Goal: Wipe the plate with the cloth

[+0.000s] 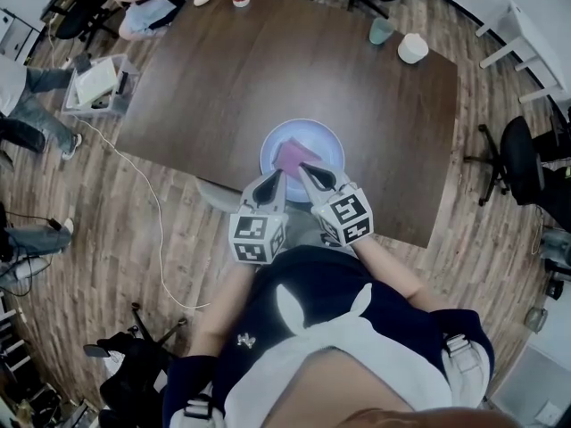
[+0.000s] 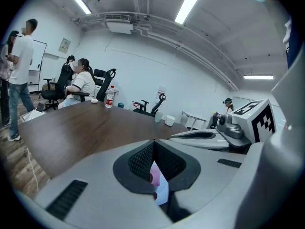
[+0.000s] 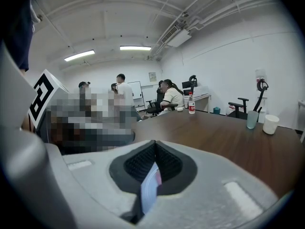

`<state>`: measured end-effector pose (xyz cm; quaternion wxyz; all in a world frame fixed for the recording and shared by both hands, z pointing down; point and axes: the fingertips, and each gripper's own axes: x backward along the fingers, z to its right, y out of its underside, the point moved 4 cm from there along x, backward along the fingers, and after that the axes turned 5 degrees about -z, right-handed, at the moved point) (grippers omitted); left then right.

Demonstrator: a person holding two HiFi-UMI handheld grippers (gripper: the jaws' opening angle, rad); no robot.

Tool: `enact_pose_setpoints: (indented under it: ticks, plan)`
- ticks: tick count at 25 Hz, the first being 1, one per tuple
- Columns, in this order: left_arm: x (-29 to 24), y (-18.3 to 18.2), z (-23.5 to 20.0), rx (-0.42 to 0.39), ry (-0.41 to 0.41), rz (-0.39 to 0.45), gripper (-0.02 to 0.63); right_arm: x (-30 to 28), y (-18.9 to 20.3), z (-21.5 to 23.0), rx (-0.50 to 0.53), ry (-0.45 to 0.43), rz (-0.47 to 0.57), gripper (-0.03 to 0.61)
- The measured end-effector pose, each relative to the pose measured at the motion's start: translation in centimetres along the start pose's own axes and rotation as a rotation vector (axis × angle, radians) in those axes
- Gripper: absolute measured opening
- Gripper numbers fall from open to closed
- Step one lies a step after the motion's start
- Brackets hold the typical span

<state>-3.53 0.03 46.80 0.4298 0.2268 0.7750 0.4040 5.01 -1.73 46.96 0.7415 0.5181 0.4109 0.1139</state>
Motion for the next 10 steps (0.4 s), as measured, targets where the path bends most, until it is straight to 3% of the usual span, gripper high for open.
enact_pose_setpoints:
  ticks: [10]
  plan:
    - [1.1, 1.3, 0.9, -0.001, 0.03, -0.014, 0.005, 1.2, 1.2, -1.9, 0.014, 0.006, -0.021, -0.002]
